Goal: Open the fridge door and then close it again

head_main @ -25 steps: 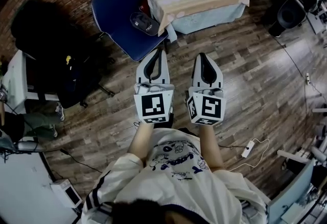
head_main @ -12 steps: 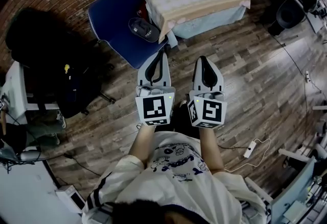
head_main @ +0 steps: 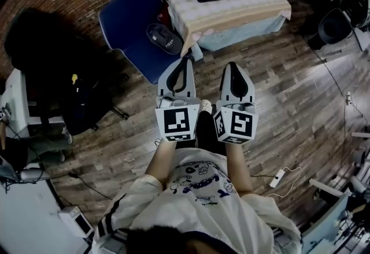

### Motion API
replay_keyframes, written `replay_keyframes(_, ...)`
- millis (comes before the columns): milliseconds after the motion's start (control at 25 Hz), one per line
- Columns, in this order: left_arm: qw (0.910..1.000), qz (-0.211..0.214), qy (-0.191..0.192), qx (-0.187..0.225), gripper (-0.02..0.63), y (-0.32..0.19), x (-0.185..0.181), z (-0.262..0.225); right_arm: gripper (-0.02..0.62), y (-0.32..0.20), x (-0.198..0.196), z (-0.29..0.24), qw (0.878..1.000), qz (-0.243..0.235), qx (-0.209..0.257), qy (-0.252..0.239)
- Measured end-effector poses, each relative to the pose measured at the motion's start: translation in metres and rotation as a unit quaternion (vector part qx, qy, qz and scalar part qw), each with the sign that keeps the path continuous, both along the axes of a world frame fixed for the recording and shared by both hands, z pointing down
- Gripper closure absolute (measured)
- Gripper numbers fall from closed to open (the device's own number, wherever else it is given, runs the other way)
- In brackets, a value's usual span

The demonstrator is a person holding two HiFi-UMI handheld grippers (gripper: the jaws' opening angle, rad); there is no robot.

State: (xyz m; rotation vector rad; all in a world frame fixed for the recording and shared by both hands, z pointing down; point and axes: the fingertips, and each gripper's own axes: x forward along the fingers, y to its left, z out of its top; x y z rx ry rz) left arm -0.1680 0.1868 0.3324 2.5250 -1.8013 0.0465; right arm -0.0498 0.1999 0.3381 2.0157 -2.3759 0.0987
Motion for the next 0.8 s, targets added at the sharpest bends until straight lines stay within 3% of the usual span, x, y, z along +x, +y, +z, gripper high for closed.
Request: replay_keyframes(800,0.9975,-0.07,0.002,0.001,0.589,-0.178,0.052,-0.009,0.561,-0.196,0.047,-0.01,0.996,-0.087,0.004,0.006)
